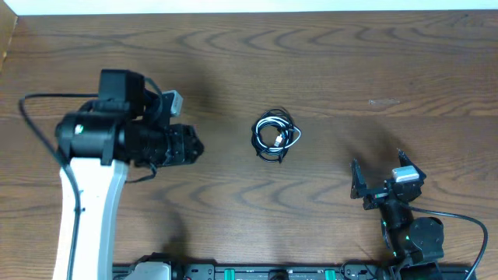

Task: Untangle cables
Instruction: 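Move the left gripper forward toward the black-and-white cable bundle, then lower the open left gripper over the cable bundle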

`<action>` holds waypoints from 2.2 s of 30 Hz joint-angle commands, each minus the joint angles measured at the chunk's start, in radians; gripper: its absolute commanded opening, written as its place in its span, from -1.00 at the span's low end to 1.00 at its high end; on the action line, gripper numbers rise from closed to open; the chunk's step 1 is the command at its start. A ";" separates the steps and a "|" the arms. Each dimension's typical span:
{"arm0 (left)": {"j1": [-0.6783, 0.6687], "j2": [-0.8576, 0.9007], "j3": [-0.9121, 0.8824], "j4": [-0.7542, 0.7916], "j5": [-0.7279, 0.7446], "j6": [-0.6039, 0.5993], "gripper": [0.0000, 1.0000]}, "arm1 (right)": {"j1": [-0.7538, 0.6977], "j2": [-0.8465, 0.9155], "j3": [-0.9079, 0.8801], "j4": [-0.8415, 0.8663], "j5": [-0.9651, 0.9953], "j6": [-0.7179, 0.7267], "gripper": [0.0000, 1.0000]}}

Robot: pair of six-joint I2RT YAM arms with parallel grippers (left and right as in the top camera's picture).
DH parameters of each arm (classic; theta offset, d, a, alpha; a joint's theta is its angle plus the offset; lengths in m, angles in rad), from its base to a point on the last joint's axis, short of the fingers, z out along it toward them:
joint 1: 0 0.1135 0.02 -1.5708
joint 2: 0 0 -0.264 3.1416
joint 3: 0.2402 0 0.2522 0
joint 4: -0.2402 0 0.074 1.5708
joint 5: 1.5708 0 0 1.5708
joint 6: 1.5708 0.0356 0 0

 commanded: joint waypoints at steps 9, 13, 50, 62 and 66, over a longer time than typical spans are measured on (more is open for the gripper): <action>-0.002 0.142 -0.057 0.005 0.069 -0.031 -0.85 | -0.001 -0.005 -0.001 -0.005 -0.002 -0.008 0.99; -0.002 0.152 -0.089 0.031 0.069 -0.044 -0.85 | -0.001 -0.005 -0.001 -0.005 -0.003 -0.007 0.99; -0.449 0.182 -0.296 0.455 -0.311 -0.508 -0.07 | -0.001 -0.005 -0.001 -0.005 -0.003 -0.008 0.99; -0.531 0.352 -0.296 0.592 -0.311 -0.533 0.16 | -0.001 -0.005 -0.001 -0.005 -0.003 -0.008 0.99; -0.552 0.409 -0.296 0.653 -0.311 -0.533 0.16 | -0.001 -0.005 -0.001 -0.005 -0.003 -0.008 0.99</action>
